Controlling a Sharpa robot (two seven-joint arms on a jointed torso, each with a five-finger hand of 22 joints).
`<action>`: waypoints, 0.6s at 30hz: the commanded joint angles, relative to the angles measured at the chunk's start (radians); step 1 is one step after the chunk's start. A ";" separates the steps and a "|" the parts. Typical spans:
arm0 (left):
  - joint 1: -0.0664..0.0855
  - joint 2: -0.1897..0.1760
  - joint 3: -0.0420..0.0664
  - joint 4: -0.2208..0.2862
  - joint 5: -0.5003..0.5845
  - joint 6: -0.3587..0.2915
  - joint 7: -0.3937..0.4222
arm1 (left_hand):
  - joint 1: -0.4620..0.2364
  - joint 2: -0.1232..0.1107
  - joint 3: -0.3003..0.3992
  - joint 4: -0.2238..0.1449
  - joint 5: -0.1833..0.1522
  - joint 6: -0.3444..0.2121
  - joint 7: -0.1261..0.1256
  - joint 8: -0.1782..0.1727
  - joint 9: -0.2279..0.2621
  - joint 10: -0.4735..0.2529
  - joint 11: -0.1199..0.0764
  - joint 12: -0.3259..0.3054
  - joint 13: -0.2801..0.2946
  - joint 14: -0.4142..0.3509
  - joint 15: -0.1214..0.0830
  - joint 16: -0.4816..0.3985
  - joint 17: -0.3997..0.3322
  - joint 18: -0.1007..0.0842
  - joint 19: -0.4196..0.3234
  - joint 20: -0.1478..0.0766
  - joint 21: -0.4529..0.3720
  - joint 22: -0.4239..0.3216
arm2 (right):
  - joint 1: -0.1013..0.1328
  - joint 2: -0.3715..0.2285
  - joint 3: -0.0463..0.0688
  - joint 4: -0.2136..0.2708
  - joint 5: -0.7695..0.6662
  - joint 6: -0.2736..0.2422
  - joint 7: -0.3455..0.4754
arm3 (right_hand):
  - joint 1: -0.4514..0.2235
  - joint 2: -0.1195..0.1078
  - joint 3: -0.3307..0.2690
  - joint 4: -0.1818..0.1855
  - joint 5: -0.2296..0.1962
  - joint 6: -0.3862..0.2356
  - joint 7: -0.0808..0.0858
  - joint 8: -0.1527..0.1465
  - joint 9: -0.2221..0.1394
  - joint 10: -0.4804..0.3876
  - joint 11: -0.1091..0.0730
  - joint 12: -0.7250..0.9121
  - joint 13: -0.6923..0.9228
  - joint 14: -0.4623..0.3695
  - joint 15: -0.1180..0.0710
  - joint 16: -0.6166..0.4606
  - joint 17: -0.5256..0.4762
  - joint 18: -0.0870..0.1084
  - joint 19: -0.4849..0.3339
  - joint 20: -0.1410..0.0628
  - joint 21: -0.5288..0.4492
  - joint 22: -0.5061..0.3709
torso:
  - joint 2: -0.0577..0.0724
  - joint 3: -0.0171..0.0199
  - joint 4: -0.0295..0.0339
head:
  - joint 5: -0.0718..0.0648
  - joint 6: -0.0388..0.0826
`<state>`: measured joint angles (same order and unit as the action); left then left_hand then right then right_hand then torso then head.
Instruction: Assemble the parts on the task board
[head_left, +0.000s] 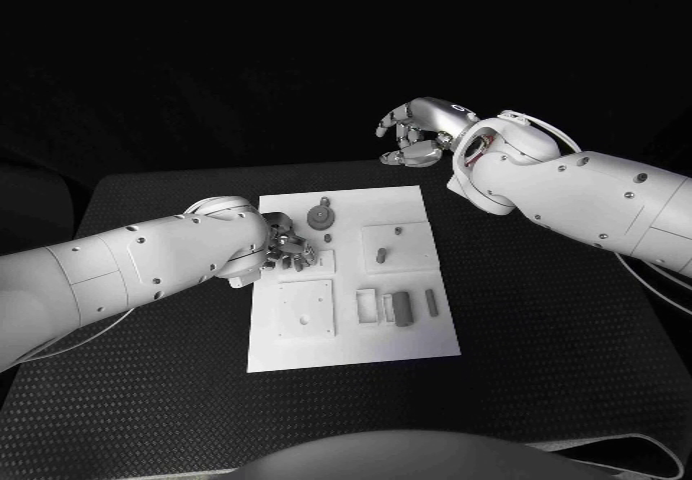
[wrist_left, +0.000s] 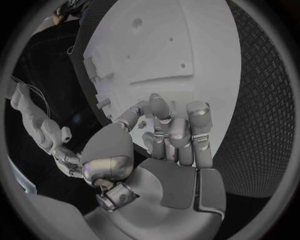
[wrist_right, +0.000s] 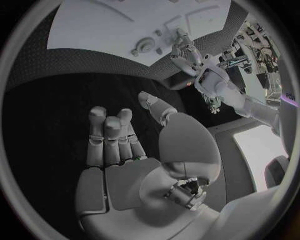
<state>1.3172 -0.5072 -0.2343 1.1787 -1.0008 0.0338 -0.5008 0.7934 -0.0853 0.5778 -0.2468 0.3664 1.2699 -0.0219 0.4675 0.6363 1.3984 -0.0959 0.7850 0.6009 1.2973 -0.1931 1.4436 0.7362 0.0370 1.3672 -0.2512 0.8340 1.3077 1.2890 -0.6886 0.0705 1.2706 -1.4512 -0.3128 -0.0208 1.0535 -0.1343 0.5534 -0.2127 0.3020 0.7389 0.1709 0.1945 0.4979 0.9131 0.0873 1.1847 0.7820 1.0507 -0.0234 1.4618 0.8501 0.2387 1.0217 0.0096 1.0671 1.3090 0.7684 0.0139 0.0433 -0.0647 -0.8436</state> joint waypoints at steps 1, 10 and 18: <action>-0.002 -0.002 -0.002 -0.009 -0.002 0.025 -0.015 | 0.050 0.052 0.006 0.004 0.001 0.000 0.006 -0.002 0.002 -0.006 0.002 0.006 -0.001 0.001 -0.004 0.004 -0.002 0.041 0.006 0.000 -0.002 0.014 | 0.000 0.000 0.001 0.001 -0.002 0.007 0.006 | -0.003 0.008 -0.003 -0.001 0.000 -0.017 0.031 0.006 -0.001 -0.001 0.001 0.005 -0.002 -0.003 0.003 -0.004 -0.001 0.023 -0.002 -0.007 -0.007 0.004 | 0.000 0.0003 0.0007 | 0.000 0.001; -0.002 -0.002 -0.003 -0.010 0.003 0.017 -0.015 | 0.014 0.020 -0.019 0.030 0.006 -0.005 0.007 -0.003 0.004 -0.010 0.002 0.006 -0.004 -0.001 -0.005 0.002 -0.005 0.043 0.004 -0.001 -0.004 0.014 | 0.000 -0.001 0.001 0.002 -0.002 0.008 0.006 | -0.004 0.007 -0.004 0.000 0.000 -0.017 0.031 0.006 -0.001 -0.001 0.001 0.006 -0.002 -0.003 0.003 -0.004 -0.001 0.023 -0.002 -0.007 -0.007 0.004 | 0.000 0.0003 0.0002 | 0.001 0.001; -0.002 -0.003 -0.003 -0.009 0.003 0.007 -0.013 | -0.014 0.011 -0.050 0.037 -0.005 -0.007 0.007 -0.003 0.007 -0.012 0.001 0.007 -0.005 -0.002 -0.006 0.003 -0.007 0.044 0.001 -0.003 -0.006 0.014 | 0.000 -0.002 0.001 0.002 -0.002 0.010 0.005 | -0.003 0.007 -0.004 -0.001 0.000 -0.017 0.031 0.006 -0.002 -0.001 0.001 0.006 -0.002 -0.003 0.003 -0.004 -0.001 0.023 -0.002 -0.007 -0.007 0.005 | 0.000 0.0007 -0.0002 | -0.001 0.000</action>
<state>1.3175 -0.5068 -0.2345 1.1751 -0.9919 0.0371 -0.4985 0.7892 -0.0732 0.5352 -0.2093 0.3682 1.2656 -0.0187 0.4653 0.6426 1.3927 -0.0949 0.7891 0.5964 1.2971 -0.1925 1.4436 0.7302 0.0375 1.3655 -0.2495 0.8340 1.3075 1.2890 -0.6902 0.0705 1.2715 -1.4510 -0.3119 -0.0206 1.0535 -0.1343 0.5534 -0.2127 0.3020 0.7389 0.1709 0.1945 0.4970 0.9131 0.0873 1.1846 0.7811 1.0507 -0.0233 1.4618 0.8501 0.2386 1.0201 0.0112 1.0671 1.3090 0.7682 0.0140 0.0434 -0.0639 -0.8427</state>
